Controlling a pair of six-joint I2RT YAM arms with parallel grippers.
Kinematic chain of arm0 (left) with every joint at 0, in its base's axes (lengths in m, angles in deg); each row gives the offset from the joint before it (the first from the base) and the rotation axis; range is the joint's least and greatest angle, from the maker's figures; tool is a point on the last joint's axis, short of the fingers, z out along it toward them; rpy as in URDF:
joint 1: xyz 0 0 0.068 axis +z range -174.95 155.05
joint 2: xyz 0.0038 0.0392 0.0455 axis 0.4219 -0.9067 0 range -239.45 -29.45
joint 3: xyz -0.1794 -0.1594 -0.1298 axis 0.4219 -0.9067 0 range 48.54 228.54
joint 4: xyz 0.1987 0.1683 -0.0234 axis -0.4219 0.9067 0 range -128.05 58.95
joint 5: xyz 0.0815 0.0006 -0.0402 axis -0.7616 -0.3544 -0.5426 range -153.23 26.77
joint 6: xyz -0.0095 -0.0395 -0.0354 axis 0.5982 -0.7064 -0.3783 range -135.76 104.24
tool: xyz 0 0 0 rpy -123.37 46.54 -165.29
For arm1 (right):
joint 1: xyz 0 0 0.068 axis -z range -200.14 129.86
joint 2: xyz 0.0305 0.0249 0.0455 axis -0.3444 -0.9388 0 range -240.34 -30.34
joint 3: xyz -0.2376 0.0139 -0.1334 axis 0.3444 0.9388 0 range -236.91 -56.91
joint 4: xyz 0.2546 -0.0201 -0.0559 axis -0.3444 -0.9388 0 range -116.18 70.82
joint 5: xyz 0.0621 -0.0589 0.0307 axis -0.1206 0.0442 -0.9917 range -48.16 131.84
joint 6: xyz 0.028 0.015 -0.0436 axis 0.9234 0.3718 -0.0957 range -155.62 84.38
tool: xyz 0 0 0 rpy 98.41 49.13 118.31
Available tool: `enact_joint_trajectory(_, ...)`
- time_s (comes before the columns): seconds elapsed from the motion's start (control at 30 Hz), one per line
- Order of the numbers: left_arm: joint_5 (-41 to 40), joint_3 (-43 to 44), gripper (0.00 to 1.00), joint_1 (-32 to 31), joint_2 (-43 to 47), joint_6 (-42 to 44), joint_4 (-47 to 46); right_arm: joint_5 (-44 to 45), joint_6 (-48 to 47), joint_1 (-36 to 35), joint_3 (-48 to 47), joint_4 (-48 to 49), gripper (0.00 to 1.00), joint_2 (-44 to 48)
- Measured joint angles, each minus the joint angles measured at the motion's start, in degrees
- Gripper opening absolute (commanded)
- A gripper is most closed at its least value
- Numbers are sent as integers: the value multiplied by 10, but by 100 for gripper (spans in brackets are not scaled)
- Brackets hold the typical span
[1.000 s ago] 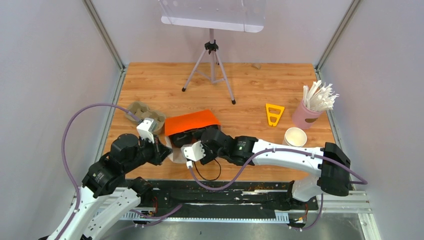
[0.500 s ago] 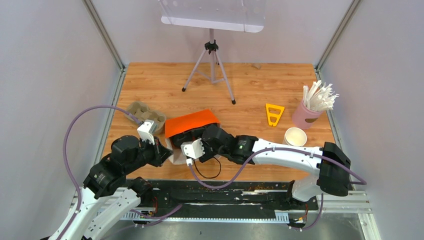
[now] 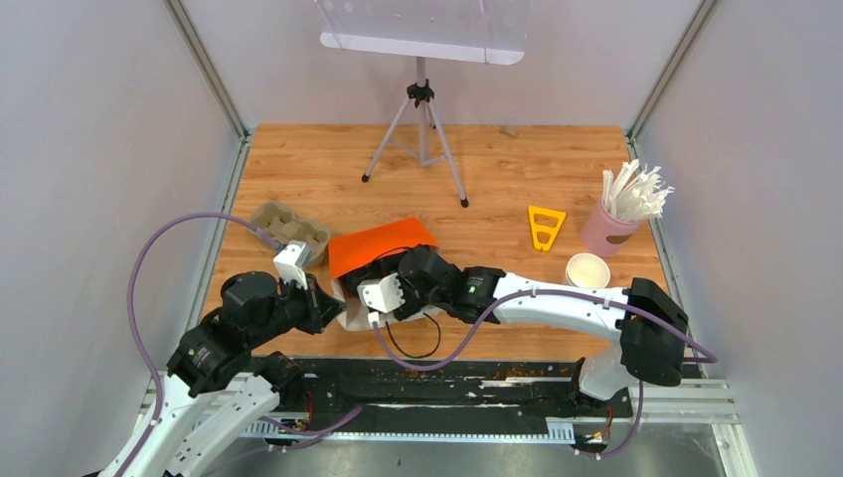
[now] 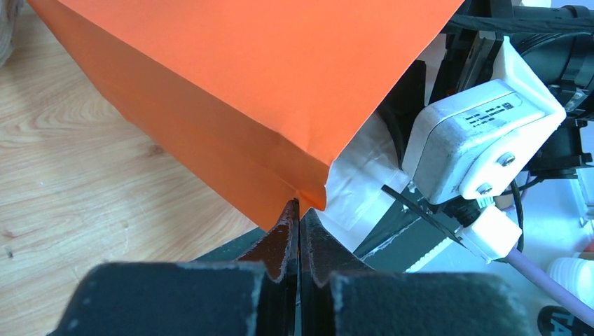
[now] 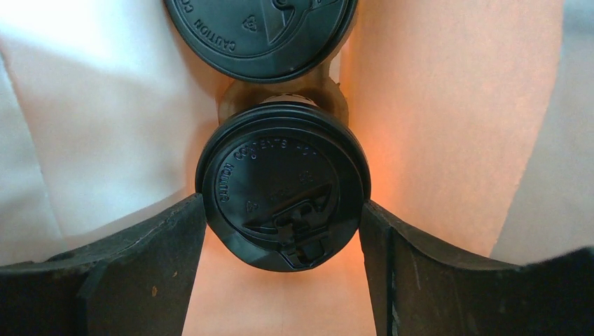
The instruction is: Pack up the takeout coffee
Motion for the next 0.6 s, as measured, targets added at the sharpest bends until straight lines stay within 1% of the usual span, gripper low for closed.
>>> enact_joint_trajectory(0.6,4,-2,0,0,-1,-4,-1,-14,8,15,6,25,70,-9)
